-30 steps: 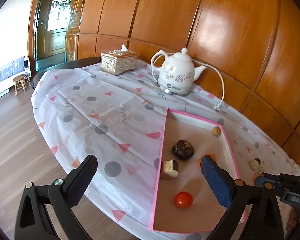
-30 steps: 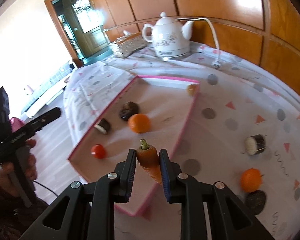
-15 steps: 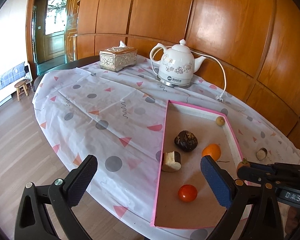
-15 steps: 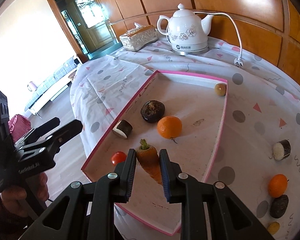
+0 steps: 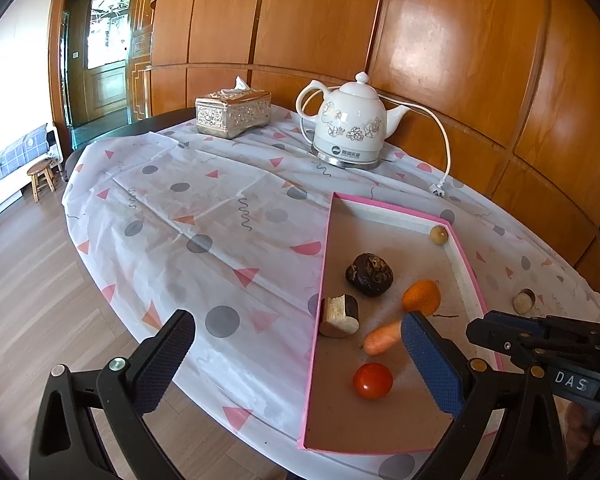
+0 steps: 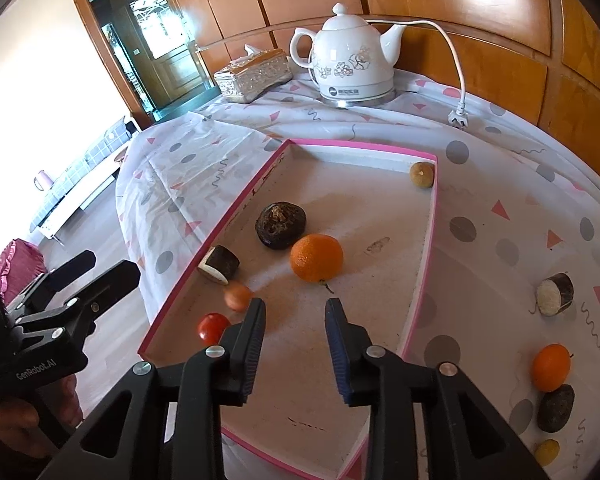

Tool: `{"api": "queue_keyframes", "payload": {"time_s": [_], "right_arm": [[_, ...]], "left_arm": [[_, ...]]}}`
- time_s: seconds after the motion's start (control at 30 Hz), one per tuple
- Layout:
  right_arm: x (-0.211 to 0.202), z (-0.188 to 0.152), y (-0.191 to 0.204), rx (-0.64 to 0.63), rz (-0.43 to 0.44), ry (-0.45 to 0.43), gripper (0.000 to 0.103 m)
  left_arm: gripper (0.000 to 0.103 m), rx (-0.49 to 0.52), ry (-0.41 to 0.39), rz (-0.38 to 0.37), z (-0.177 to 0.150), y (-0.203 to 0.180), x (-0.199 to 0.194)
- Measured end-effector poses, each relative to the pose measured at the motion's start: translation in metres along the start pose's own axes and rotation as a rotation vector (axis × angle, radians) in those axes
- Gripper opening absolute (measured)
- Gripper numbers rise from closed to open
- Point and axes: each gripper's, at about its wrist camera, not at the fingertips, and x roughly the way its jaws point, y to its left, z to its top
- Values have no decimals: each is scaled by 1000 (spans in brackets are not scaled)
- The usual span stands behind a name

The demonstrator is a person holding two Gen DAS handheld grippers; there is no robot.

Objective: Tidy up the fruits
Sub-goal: 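Carry the carrot into the pink tray and open the right gripper, then move the left gripper toward the small yellow potato beside the tray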

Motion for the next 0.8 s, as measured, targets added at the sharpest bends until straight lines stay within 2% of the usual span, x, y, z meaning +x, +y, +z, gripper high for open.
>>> {"api": "queue_keyframes", "payload": {"time_s": [0.3,0.57,0.8], "right_arm": [[-10,-4,5,-34,-57,-20,37],[-28,-11,-2,-61,-144,-53,52],[-46,-19,-19,-45,-182,-69,52]], "left_arm": [[103,-7,14,-7,-1,-1,1],[103,-9,12,-9,0,-1,0],[103,4,7,-16,0,-8,0]]}}
